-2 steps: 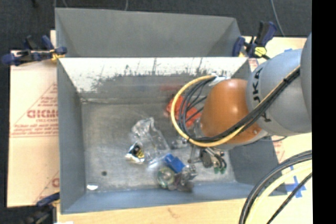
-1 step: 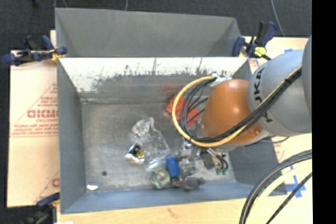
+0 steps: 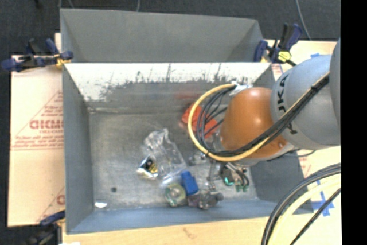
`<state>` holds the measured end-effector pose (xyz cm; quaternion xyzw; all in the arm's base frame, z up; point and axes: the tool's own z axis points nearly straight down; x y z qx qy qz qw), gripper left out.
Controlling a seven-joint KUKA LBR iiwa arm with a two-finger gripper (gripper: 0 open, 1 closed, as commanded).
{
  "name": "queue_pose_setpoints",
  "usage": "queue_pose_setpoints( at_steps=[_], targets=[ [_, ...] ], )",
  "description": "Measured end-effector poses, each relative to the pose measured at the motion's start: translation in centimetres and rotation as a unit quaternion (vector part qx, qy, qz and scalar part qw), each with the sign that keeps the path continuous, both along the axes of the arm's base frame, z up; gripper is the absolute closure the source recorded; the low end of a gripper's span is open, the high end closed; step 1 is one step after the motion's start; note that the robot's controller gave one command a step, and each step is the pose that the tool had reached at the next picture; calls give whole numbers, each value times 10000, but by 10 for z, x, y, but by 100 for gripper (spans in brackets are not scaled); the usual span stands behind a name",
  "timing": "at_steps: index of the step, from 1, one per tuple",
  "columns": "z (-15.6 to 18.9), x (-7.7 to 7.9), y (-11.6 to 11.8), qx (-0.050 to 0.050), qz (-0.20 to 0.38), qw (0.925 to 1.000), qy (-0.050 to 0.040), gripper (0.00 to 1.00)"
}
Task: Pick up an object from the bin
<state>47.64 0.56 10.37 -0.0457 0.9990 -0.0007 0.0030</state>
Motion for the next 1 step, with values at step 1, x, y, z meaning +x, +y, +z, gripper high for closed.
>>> queue_pose_setpoints(
  at_steps=[1],
  targets=[
    [-28,4,15,-13,293,9995,-102,0]
  ],
)
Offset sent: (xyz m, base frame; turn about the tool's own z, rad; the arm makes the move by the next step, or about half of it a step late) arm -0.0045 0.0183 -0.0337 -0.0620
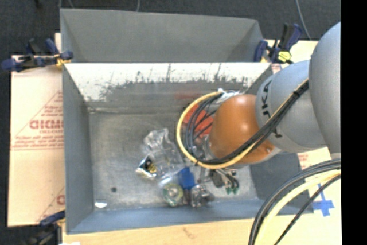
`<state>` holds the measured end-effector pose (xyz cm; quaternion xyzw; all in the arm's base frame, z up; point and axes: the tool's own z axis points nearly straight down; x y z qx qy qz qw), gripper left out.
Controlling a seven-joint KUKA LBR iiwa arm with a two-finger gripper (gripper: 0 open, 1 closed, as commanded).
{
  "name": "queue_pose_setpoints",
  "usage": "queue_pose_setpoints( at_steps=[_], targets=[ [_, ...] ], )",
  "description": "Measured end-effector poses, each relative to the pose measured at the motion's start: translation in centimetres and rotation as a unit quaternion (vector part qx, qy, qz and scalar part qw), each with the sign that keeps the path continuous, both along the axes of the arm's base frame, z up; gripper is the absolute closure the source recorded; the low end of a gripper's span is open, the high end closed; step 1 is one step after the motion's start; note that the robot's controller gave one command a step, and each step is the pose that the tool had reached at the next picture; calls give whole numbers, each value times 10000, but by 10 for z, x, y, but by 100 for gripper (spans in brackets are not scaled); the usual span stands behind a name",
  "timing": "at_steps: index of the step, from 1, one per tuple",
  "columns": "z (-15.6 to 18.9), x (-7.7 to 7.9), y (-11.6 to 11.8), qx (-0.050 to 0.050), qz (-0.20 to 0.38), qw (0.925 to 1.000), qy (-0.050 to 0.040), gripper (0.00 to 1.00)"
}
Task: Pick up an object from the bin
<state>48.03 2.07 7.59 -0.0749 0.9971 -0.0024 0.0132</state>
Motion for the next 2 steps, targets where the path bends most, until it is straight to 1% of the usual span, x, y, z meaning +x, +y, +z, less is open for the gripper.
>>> queue_pose_setpoints(
  at_steps=[1,2],
  targets=[
    [0,-1,1,7,14,10000,5,100],
    [152,-3,-8,-12,1393,9902,88,100]
  ],
)
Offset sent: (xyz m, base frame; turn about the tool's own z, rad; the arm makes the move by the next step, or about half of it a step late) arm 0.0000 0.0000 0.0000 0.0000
